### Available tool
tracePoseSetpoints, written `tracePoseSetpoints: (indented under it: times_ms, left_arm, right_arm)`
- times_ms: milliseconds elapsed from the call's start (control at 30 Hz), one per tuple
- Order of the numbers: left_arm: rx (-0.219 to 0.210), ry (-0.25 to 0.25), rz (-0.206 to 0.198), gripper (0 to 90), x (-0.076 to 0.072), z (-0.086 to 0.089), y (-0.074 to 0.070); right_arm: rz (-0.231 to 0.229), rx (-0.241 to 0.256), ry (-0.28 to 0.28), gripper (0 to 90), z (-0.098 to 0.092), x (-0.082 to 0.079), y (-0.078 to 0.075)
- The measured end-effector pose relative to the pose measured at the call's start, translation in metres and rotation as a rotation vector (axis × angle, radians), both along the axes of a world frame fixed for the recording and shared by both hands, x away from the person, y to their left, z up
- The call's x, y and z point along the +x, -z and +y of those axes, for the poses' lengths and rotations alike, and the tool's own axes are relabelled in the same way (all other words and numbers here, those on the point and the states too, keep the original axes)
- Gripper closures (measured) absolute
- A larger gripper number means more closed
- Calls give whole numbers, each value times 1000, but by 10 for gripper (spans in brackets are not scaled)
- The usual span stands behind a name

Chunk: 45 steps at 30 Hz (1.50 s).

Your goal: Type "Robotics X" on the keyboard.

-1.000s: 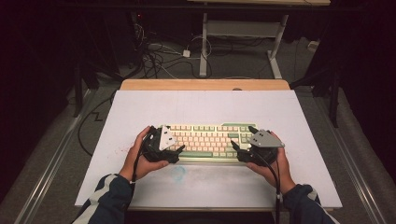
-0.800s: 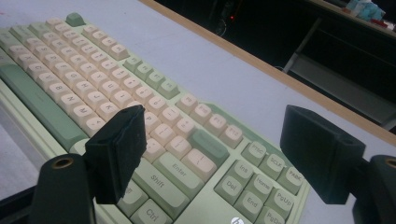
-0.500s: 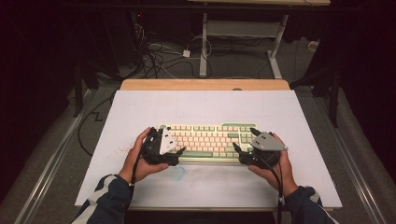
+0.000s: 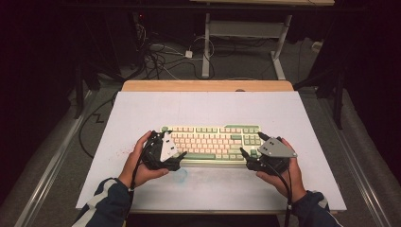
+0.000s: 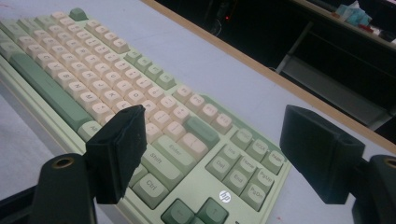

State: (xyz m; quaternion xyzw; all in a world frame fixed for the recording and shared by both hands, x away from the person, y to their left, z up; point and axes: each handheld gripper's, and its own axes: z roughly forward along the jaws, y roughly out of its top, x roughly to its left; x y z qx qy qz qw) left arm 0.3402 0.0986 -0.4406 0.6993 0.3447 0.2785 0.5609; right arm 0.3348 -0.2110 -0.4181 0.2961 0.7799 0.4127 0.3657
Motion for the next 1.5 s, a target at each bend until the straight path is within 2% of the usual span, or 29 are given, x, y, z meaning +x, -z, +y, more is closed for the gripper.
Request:
tracePoseSetpoints:
  times_ms: [200,333,933,1500]
  left_arm:
    - [-7,-2,-6,162,-6,6,-1]
    - [-2,-9,-10,162,-9,9,1]
    - [5,-25,-19,161,-19,24,2]
    - [-1,-57,1,161,-26,45,8]
  right_arm:
    - [-11,1,-3,236,-3,-5,-3]
    - [-16,-31,11,234,-3,-8,-4]
    - [-34,-27,19,231,-16,-22,-6]
    - [-30,-34,42,229,-29,-28,0]
